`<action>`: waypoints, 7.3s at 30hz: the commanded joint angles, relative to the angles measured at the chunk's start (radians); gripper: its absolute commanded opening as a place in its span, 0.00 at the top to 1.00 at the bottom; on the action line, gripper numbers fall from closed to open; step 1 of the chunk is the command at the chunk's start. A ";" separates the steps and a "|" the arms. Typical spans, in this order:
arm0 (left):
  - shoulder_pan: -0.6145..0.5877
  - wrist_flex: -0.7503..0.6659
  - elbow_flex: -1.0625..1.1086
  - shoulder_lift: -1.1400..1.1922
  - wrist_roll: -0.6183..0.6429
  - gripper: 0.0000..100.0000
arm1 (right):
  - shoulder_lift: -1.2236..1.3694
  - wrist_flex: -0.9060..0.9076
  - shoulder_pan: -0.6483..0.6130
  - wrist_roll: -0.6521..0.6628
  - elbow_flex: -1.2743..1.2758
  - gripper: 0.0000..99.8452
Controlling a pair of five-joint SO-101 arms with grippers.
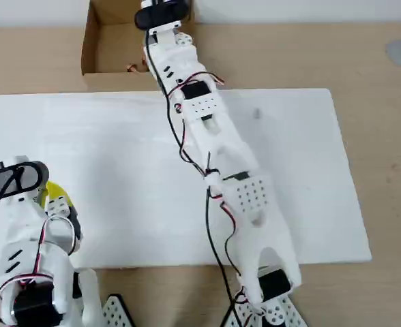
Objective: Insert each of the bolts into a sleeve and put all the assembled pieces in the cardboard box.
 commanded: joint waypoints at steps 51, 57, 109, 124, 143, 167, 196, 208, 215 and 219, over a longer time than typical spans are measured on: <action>-0.014 0.199 -0.124 -0.008 0.144 0.99 | -1.058 1.573 0.122 0.000 -0.084 0.99; -0.014 0.198 -0.120 -0.007 0.144 0.99 | -1.380 1.557 0.159 0.000 0.331 0.99; -0.020 0.058 0.333 -0.005 0.152 0.99 | -2.924 1.059 0.464 0.169 2.451 0.99; -0.017 0.026 0.393 -0.004 0.150 0.99 | -2.938 1.056 0.464 0.167 2.457 0.99; -0.017 0.026 0.393 -0.004 0.150 0.99 | -2.938 1.056 0.464 0.167 2.457 0.99; -0.017 0.026 0.393 -0.004 0.150 0.99 | -2.938 1.056 0.464 0.167 2.457 0.99; -0.017 0.026 0.393 -0.004 0.150 0.99 | -2.938 1.056 0.464 0.167 2.457 0.99; -0.017 0.026 0.393 -0.004 0.150 0.99 | -2.938 1.056 0.464 0.167 2.457 0.99; -0.017 0.026 0.393 -0.004 0.150 0.99 | -2.938 1.056 0.464 0.167 2.457 0.99; -0.017 0.026 0.393 -0.004 0.150 0.99 | -2.938 1.056 0.464 0.167 2.457 0.99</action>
